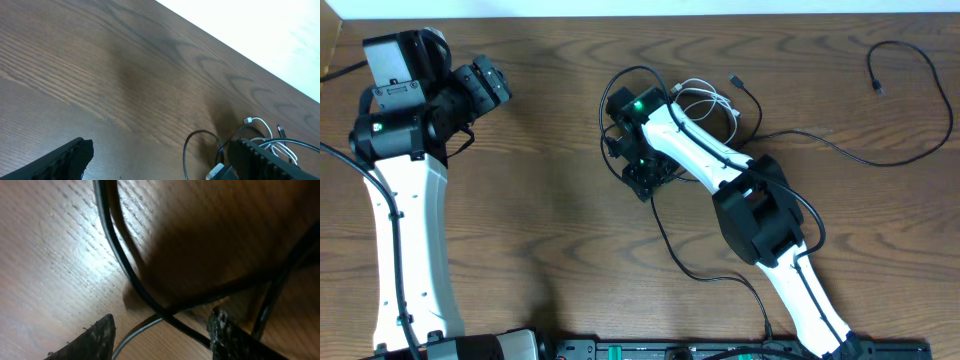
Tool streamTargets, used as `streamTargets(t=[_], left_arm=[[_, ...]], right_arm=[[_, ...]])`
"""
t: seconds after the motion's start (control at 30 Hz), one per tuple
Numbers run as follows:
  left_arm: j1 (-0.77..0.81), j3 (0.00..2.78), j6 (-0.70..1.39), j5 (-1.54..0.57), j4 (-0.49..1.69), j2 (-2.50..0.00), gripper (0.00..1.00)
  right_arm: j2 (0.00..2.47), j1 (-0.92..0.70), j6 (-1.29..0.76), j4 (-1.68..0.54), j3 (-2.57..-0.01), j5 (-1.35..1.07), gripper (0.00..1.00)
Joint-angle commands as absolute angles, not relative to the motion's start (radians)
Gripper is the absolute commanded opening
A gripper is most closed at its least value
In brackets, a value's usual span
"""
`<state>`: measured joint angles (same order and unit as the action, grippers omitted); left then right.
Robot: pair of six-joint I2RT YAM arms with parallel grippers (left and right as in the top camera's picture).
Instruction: Untangle cables
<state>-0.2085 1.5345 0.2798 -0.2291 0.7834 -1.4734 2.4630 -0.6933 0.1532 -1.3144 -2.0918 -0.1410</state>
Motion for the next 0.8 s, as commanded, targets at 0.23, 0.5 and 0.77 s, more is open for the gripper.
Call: streamTargets(t=[0.23, 0.5, 0.77], left_arm=[[-0.213, 1.535, 0.263, -0.212, 0.785, -1.483, 0.92], [-0.213, 1.535, 0.263, -0.212, 0.785, -1.483, 0.92], [-0.213, 1.535, 0.263, -0.212, 0.785, -1.483, 0.92]], right_arm=[[2.492, -0.701, 0.101, -1.301, -2.047, -0.131, 0.49], [2.492, -0.739, 0.109, -1.3, -2.047, -0.08, 0.09], [2.465, -0.765, 0.11, -1.301, -2.056, -0.052, 0.01]])
